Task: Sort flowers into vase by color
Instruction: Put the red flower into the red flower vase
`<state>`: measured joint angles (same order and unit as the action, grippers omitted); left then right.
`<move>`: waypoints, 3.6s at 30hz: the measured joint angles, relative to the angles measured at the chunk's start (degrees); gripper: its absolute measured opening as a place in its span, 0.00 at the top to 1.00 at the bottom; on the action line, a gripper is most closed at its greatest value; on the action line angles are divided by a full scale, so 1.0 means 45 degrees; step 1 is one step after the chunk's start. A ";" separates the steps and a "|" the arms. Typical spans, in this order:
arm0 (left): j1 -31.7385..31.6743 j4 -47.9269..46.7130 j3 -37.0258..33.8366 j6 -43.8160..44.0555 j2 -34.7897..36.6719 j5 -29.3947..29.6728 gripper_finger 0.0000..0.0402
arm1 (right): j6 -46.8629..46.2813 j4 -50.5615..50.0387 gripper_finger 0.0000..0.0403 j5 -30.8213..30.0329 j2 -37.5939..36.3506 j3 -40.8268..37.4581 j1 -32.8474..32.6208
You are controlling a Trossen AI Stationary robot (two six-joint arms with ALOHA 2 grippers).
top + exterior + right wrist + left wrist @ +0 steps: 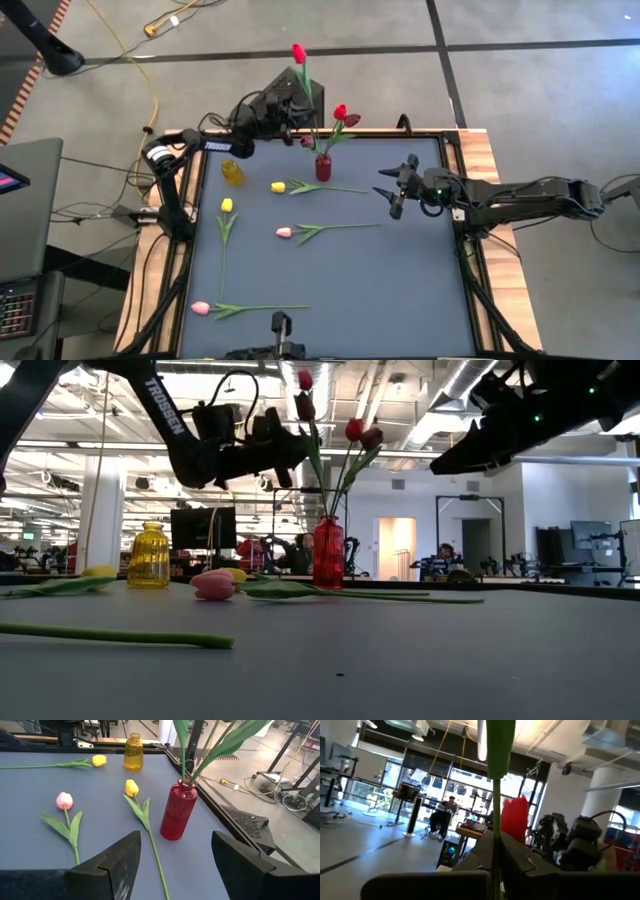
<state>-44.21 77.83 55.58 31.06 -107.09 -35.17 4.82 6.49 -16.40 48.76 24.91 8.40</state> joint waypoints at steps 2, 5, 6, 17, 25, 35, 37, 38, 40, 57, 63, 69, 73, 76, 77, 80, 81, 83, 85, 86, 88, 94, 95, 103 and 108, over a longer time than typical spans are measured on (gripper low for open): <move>0.0075 0.0121 -0.0105 -0.0017 0.0000 0.0014 1.00 | 0.0000 -0.0008 0.33 0.0000 0.0004 0.0000 0.0000; 0.0255 0.0127 -0.0110 -0.0064 0.0000 0.0016 1.00 | 0.0005 -0.0003 0.33 0.0000 0.0004 0.0000 0.0000; 0.0340 0.0125 -0.0110 -0.0145 0.0000 0.0023 1.00 | 0.0008 -0.0001 0.33 0.0000 0.0004 0.0000 0.0000; 0.0949 -0.0722 -0.0115 -0.1503 0.0000 0.0144 1.00 | -0.0063 -0.0003 0.33 0.0000 0.0004 0.0000 0.0000; 0.0836 -0.0969 -0.0115 -0.1739 0.0009 0.0077 1.00 | -0.0068 -0.0008 0.33 0.0000 0.0004 0.0000 0.0000; 0.1114 -0.2063 -0.0115 -0.2790 0.0015 0.0155 1.00 | -0.0072 -0.0008 0.33 0.0005 0.0009 0.0005 0.0000; 0.1182 -0.2428 -0.0113 -0.3256 0.0019 0.0139 1.00 | -0.0073 -0.0008 0.33 0.0005 0.0009 0.0006 0.0000; 0.1199 -0.2616 -0.0115 -0.3431 0.0019 0.0135 1.00 | -0.0073 -0.0008 0.33 0.0000 0.0009 0.0010 0.0000; 0.1249 -0.2889 -0.0115 -0.3795 0.0019 0.0157 1.00 | -0.0073 -0.0008 0.33 0.0005 0.0009 0.0010 0.0000; 0.1260 -0.4874 -0.0110 -0.5754 0.0019 -0.0190 1.00 | -0.0078 -0.0008 0.33 0.0005 0.0009 0.0010 0.0000; 0.1260 -0.5318 -0.0110 -0.5880 0.0019 -0.0188 1.00 | -0.0078 -0.0008 0.33 0.0005 0.0009 0.0010 0.0000; 0.1260 -0.5487 -0.0110 -0.5758 0.0019 -0.0205 1.00 | -0.0078 -0.0008 0.33 0.0007 0.0009 0.0010 0.0000; 0.1250 -0.5446 -0.0110 -0.5692 0.0019 -0.0205 0.98 | -0.0078 -0.0008 0.33 0.0010 0.0014 0.0010 0.0000; 0.1230 -0.5446 -0.0110 -0.5685 0.0019 -0.0205 0.93 | -0.0078 -0.0008 0.33 0.0010 0.0014 0.0010 -0.0004; 0.1226 -0.5446 -0.0110 -0.5681 0.0019 -0.0205 0.91 | -0.0079 -0.0006 0.33 0.0010 0.0010 0.0010 -0.0002; 0.1206 -0.5442 -0.0110 -0.5662 0.0034 -0.0259 0.84 | -0.0078 -0.0008 0.33 0.0010 0.0014 0.0010 -0.0002; 0.1206 -0.5433 -0.0110 -0.5663 0.0039 -0.0342 0.81 | -0.0078 -0.0007 0.33 0.0010 0.0014 0.0010 -0.0003; 0.1190 -0.5431 -0.0110 -0.5626 0.0039 -0.0367 0.77 | -0.0078 -0.0006 0.33 0.0010 0.0014 0.0010 0.0000; 0.1134 -0.5431 -0.0110 -0.5419 0.0040 -0.0462 0.73 | -0.0078 -0.0008 0.33 0.0010 0.0014 0.0010 -0.0005; 0.1085 -0.5437 -0.0110 -0.5344 0.0044 -0.0600 0.71 | -0.0078 -0.0003 0.33 0.0014 0.0014 0.0010 -0.0004; 0.0948 -0.5493 -0.0106 -0.5118 0.0044 -0.0959 0.68 | -0.0078 -0.0005 0.33 0.0013 0.0014 0.0010 -0.0005; 0.0493 -0.5519 -0.0105 -0.4298 0.0049 -0.2703 0.67 | -0.0073 -0.0004 0.33 0.0024 0.0014 0.0010 -0.0005; 0.0424 -0.5519 -0.0105 -0.4188 0.0049 -0.3047 0.67 | -0.0073 -0.0007 0.33 0.0024 0.0014 0.0010 -0.0005; 0.0191 -0.5519 -0.0105 -0.3713 0.0053 -0.5294 0.67 | -0.0073 -0.0008 0.33 0.0024 0.0014 0.0010 -0.0005; -0.0128 -0.5519 -0.0105 -0.3351 0.0058 -0.5462 0.67 | -0.0073 -0.0006 0.33 0.0031 0.0014 0.0015 -0.0005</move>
<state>-44.79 52.99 55.11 15.98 -106.83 -59.75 4.49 6.47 -16.26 48.82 24.97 8.38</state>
